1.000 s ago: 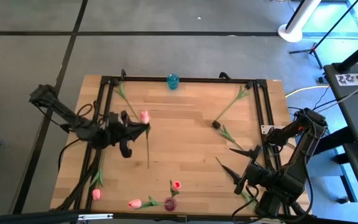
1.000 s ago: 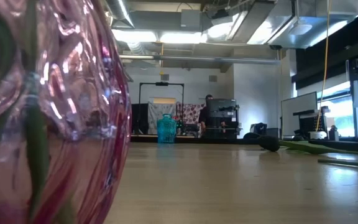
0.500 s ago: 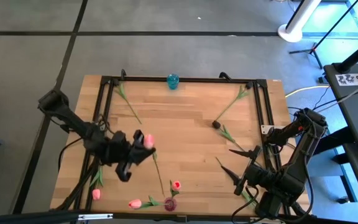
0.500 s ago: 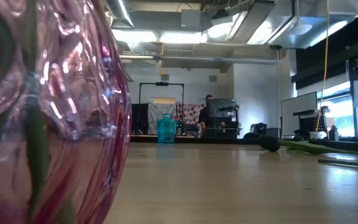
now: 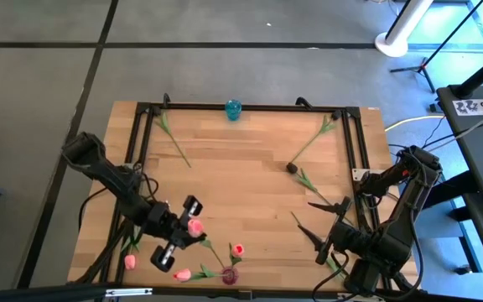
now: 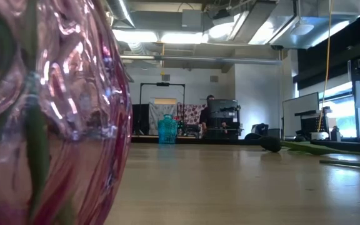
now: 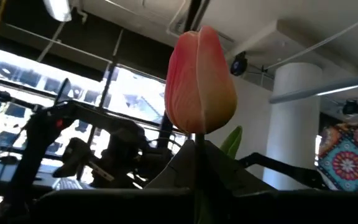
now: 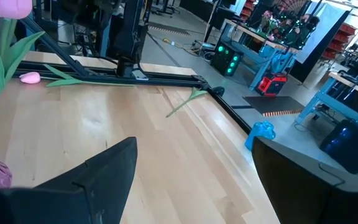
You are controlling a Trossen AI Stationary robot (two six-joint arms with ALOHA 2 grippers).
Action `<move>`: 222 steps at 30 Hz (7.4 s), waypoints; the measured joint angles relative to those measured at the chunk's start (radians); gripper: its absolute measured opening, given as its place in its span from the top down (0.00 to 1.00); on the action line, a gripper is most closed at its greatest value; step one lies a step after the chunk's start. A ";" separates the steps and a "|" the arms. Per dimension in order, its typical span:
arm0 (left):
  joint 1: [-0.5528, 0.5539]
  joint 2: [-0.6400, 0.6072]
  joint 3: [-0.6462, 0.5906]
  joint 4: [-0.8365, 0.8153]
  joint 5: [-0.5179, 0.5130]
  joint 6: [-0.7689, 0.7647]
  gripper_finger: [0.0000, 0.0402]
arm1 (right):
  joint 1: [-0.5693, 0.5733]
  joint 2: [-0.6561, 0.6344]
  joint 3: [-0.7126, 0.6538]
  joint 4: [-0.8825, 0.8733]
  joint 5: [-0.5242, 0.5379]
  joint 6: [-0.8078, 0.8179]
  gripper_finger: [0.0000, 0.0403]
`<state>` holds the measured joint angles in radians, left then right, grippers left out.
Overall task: Sort flowers into vase by color
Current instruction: Put the top pink flower into the violet vase, then put the pink flower into the violet vase
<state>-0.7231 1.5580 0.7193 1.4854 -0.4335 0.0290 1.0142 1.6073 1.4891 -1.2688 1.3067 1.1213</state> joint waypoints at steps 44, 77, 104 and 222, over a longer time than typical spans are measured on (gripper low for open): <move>0.054 0.063 0.126 -0.504 0.064 -0.005 0.79 | 0.000 0.000 0.000 0.004 -0.017 -0.029 0.21; 0.062 -0.099 0.403 -1.415 0.098 -0.186 0.64 | 0.000 0.000 0.000 0.011 -0.044 -0.056 0.21; 0.019 -0.101 0.403 -1.523 -0.014 -0.160 0.64 | 0.000 0.000 0.000 0.011 -0.070 -0.056 0.21; 0.241 0.139 0.183 -1.947 -0.355 -0.885 0.90 | -0.232 0.177 -0.001 0.086 -0.373 -0.554 0.21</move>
<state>-0.4825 1.6974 0.9024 -0.4619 -0.7889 -0.8558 0.7818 1.7842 1.4883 -1.1827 0.9339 0.5669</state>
